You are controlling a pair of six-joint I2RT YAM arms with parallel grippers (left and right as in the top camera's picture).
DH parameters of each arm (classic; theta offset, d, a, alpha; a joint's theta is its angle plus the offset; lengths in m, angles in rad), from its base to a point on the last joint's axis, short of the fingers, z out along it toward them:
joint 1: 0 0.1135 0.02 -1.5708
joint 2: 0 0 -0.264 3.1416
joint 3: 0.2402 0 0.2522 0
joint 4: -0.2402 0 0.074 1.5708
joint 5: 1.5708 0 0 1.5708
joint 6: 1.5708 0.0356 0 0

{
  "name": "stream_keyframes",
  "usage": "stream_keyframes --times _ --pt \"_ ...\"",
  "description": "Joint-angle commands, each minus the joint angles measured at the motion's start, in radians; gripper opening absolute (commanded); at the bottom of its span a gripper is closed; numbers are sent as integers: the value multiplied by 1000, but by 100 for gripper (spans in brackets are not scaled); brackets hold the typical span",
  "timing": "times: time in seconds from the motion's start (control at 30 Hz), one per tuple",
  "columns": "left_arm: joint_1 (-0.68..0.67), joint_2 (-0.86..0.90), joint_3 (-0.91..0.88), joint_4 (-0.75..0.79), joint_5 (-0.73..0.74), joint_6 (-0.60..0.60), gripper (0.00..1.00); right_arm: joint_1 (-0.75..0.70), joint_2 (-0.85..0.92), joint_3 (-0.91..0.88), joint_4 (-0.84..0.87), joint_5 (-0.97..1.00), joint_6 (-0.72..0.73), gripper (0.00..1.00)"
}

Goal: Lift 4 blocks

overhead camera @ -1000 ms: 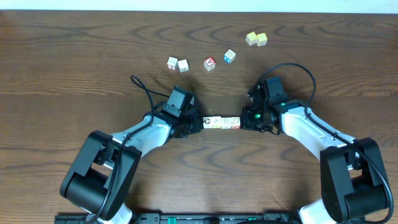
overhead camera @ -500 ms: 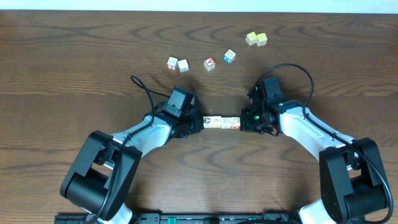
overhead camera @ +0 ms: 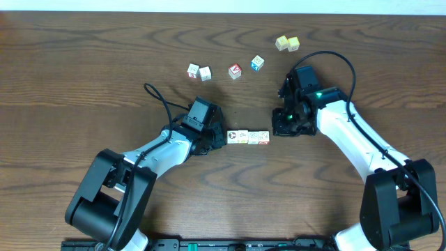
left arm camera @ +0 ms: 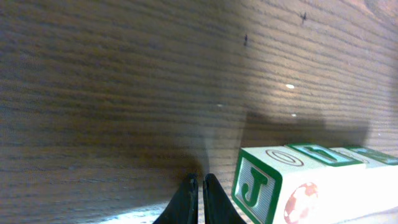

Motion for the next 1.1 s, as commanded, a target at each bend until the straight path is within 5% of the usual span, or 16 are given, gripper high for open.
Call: stream_keyframes --times 0.0,1.07 --pt "-1 -2 11 -18 -64 2 7 41 -8 -29 38 -34 -18 3" --pt "-1 -2 10 -20 -64 2 7 64 35 -170 240 -66 40 1"
